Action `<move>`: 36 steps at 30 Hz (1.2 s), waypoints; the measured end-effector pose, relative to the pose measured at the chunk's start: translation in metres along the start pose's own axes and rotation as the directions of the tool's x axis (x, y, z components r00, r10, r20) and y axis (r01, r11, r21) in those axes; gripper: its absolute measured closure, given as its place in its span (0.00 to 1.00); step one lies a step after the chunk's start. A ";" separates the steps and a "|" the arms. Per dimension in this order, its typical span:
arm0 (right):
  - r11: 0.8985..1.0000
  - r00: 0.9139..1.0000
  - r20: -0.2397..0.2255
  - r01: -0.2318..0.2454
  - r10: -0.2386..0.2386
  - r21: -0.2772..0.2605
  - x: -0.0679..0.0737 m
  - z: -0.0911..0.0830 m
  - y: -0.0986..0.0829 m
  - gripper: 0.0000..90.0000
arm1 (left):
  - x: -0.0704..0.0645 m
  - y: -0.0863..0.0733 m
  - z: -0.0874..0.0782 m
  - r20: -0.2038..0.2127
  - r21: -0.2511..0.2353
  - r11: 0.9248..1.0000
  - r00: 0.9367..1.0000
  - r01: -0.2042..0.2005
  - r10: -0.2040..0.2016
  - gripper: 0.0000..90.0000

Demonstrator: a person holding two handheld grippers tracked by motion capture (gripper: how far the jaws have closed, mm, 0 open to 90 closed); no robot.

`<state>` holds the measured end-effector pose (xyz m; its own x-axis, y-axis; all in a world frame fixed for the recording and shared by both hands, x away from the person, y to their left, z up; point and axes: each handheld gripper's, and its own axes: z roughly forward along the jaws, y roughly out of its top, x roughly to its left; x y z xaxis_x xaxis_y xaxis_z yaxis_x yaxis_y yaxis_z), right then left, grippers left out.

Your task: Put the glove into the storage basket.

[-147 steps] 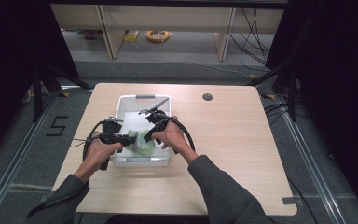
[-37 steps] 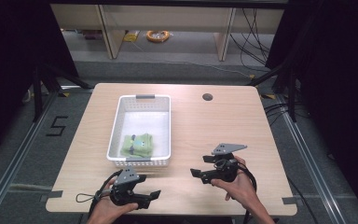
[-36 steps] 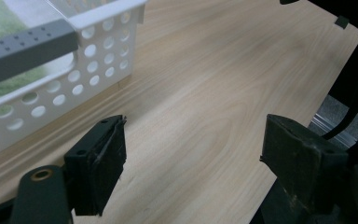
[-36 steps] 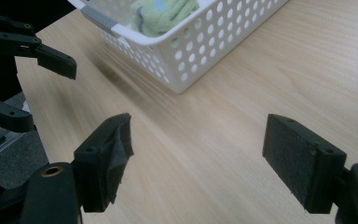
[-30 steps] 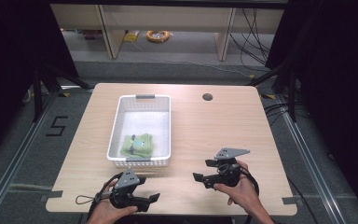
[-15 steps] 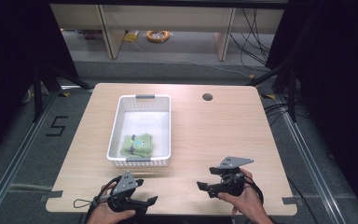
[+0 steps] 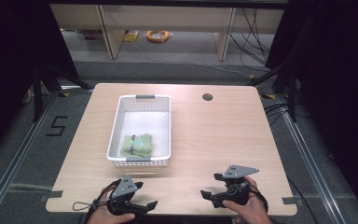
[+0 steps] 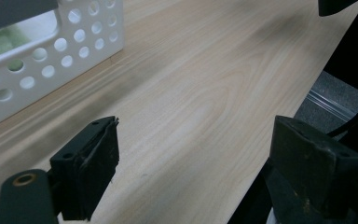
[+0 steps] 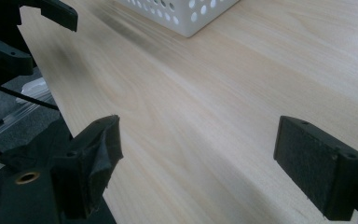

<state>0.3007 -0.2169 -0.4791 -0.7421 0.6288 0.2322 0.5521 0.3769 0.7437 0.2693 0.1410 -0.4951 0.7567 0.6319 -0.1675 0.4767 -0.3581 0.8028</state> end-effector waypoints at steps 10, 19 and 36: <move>0.999 0.999 0.023 0.043 -0.044 0.029 0.003 -0.007 -0.019 0.18 | -0.006 -0.006 -0.004 -0.014 0.003 1.000 1.000 0.001 -0.001 0.17; 0.997 0.998 0.030 0.050 -0.052 0.057 0.001 -0.007 -0.026 0.18 | -0.006 -0.010 -0.003 -0.043 -0.005 1.000 0.999 0.022 -0.022 0.17; 0.995 0.997 0.030 0.062 -0.065 0.075 0.001 -0.005 -0.027 0.18 | 0.000 -0.010 -0.003 -0.064 0.041 0.999 0.998 -0.014 0.017 0.17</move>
